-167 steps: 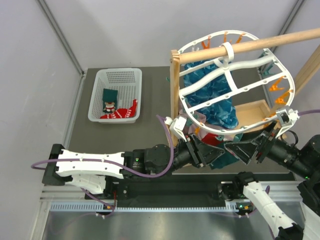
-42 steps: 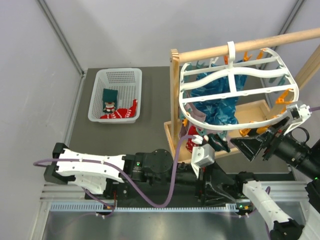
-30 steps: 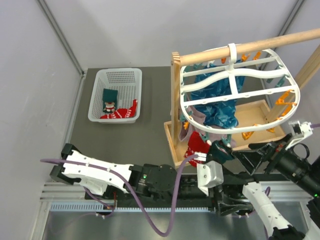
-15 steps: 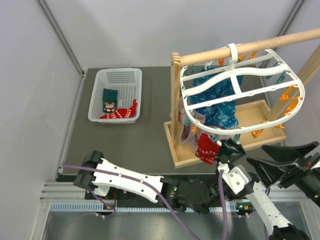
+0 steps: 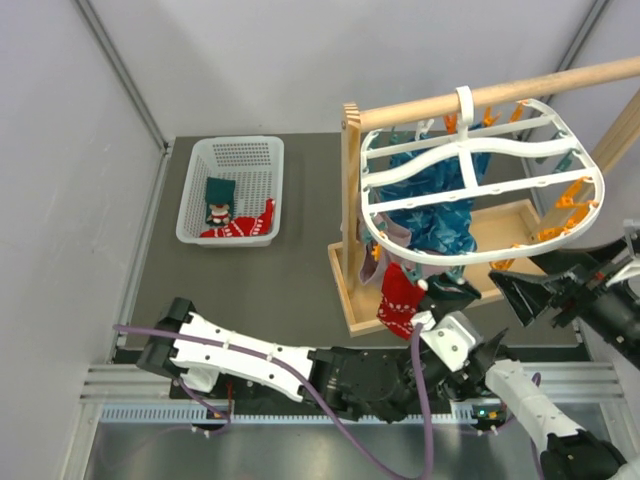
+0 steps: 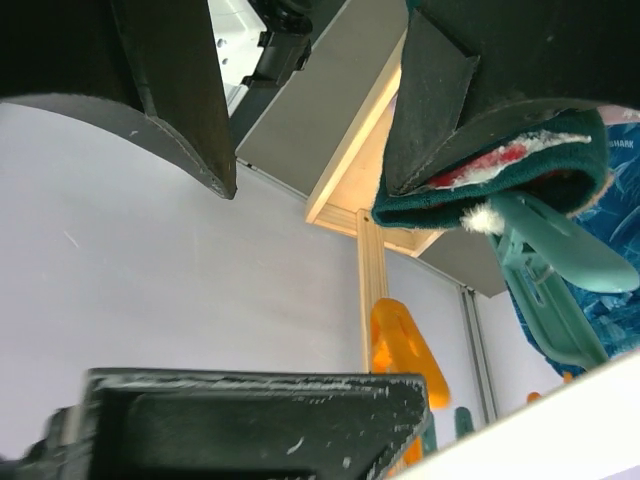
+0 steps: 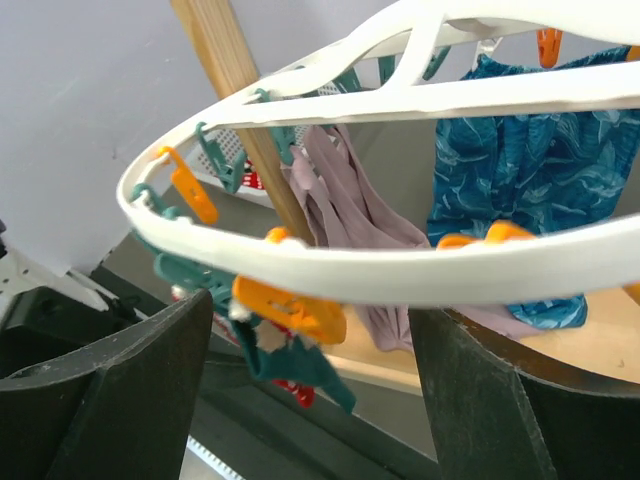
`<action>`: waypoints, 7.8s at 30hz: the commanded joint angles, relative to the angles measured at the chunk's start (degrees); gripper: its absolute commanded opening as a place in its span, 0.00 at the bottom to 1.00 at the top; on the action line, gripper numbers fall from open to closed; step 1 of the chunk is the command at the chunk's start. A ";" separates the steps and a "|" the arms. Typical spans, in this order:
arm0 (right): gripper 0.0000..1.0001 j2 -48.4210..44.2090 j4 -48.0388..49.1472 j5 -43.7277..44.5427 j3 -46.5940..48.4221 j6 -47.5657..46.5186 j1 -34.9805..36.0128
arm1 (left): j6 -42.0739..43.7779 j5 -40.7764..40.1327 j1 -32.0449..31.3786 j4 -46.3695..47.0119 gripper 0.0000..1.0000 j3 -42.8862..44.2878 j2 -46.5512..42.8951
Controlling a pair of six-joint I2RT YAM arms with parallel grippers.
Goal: Clip the socks to the hanger
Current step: Open the clamp at the hanger.
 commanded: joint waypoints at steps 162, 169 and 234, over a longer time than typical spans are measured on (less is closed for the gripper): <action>0.00 -0.89 -0.86 -21.53 -8.18 10.07 -8.12 | -26.42 20.83 6.64 -11.89 0.54 -0.43 -9.92; 0.00 -0.80 -0.42 -22.15 -7.91 10.60 -7.94 | -27.65 16.35 6.12 -12.50 0.45 -1.74 -11.24; 0.00 0.08 -7.10 -8.09 -7.56 4.18 -7.68 | -32.91 0.02 2.34 -46.03 0.68 -17.13 -36.46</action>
